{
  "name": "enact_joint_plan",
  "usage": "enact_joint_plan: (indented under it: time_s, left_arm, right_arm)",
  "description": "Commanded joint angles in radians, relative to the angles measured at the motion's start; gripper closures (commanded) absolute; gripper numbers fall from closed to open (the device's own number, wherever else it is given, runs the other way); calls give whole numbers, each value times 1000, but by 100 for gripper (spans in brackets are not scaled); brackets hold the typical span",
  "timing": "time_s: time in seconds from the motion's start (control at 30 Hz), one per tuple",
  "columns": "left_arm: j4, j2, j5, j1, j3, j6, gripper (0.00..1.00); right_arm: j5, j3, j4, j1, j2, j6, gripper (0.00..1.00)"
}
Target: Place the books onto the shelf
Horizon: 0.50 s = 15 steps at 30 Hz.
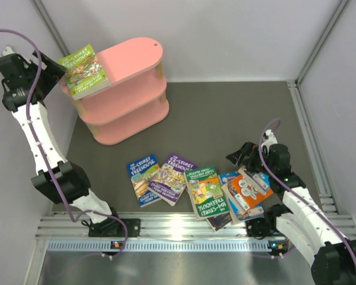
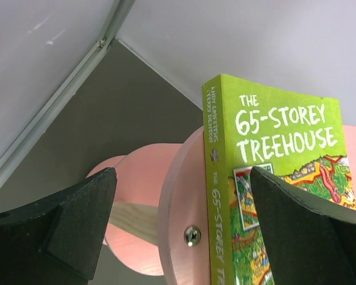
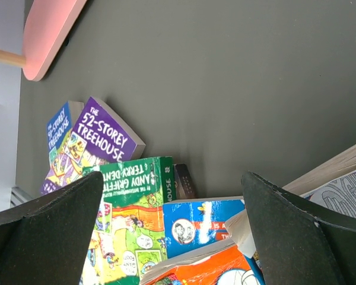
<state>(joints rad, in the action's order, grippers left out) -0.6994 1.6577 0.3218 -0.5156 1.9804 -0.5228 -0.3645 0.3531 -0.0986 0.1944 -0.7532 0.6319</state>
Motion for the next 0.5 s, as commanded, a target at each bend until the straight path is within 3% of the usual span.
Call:
enact_joint_plan:
  time_s: [0.0, 0.3, 0.47]
  left_arm:
    - [1, -105, -50, -8, -2, 35, 1]
    - [0, -337, -86, -8, -64, 20, 1]
    - [51, -547, 29, -8, -314, -46, 1]
  right_arm:
    - [-4, -5, -12, 16, 21, -3, 0]
    - [-5, 0, -38, 17, 64, -6, 0]
    - [-21, 6, -52, 25, 94, 2, 0]
